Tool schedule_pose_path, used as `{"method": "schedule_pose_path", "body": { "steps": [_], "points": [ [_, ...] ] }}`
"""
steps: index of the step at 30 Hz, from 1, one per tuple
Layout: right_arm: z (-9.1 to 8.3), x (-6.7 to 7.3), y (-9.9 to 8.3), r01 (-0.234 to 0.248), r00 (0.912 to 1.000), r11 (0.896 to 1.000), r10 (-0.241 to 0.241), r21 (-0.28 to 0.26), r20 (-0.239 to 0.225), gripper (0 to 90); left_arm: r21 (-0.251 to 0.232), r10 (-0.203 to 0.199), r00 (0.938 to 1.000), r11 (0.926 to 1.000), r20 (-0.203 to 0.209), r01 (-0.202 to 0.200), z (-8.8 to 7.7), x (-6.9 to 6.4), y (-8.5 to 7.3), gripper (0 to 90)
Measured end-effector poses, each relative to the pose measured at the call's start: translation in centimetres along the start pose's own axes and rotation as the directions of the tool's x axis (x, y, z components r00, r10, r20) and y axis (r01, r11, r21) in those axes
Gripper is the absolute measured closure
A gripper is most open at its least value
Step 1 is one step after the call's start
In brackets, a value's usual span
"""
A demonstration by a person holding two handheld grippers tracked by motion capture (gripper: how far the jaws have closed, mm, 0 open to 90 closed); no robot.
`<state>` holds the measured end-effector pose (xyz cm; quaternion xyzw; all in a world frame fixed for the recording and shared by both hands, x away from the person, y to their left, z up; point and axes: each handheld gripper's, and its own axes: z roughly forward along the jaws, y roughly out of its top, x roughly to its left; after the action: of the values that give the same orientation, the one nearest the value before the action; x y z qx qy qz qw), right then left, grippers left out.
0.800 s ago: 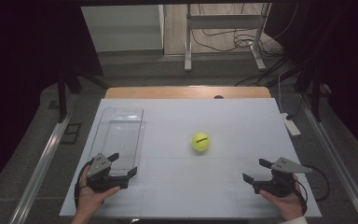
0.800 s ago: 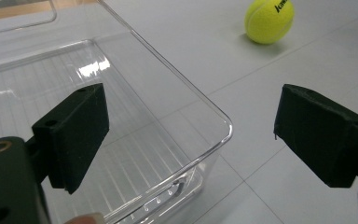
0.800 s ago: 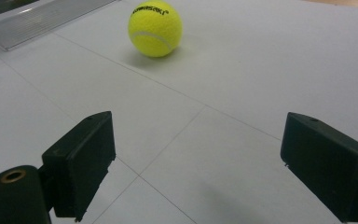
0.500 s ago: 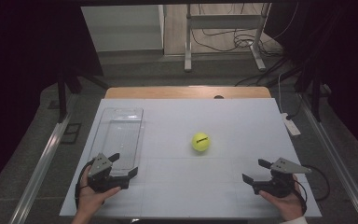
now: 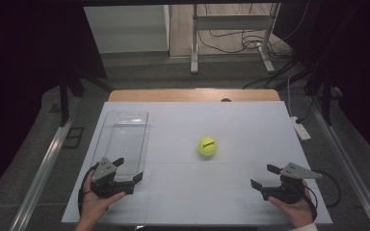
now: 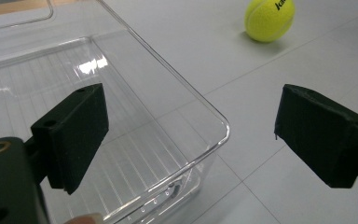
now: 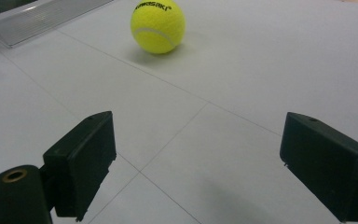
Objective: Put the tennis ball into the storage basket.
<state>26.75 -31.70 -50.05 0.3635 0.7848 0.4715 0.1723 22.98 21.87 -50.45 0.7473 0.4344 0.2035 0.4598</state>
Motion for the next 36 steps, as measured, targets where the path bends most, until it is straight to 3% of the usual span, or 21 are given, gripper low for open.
{"method": "schedule_pose_path", "body": {
  "steps": [18,36],
  "points": [
    [0.1,0.6,0.1,0.015,0.9999,1.000,-0.015,0.007,-0.002,10.9,-0.002,0.010,0.9994,1.0000,0.033,-0.010,-0.2,-0.5,0.4,9.4],
    [0.1,0.4,0.0,0.009,1.0000,1.000,-0.009,0.007,-0.002,10.9,0.047,-0.002,0.9991,0.9989,0.043,0.000,-0.5,-0.4,1.6,7.5]
  ]
}}
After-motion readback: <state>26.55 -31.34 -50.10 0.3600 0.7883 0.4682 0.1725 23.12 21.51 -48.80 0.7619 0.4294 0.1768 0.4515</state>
